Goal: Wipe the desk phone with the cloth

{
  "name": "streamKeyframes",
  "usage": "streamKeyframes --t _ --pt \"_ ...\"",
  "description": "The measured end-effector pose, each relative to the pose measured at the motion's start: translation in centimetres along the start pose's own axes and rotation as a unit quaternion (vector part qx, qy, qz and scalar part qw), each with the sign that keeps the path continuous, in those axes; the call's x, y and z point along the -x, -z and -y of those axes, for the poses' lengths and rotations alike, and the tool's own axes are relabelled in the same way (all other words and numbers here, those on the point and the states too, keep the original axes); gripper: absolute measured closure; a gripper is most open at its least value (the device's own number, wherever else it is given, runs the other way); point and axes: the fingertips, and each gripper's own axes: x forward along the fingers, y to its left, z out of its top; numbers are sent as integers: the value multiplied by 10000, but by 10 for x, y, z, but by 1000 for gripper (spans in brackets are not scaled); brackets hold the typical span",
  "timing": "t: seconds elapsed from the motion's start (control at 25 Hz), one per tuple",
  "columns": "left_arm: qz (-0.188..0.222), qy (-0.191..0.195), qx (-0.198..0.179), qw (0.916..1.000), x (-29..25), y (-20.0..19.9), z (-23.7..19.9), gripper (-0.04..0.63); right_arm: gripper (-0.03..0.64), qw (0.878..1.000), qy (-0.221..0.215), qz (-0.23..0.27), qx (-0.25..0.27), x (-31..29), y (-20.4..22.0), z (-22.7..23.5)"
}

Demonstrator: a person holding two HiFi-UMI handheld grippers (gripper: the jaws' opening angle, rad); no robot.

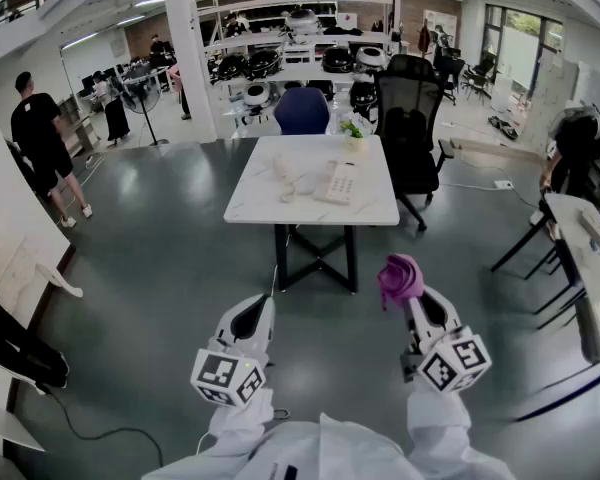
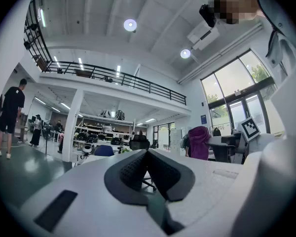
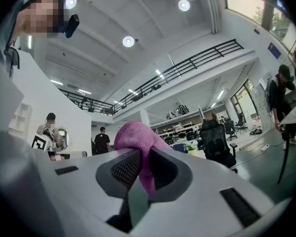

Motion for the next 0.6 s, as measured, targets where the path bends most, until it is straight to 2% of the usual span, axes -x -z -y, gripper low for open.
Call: streamKeyframes --t 0.6 --pt "-69 -54 34 10000 -16 7 0 597 584 9999 96 -73 -37 -3 3 22"
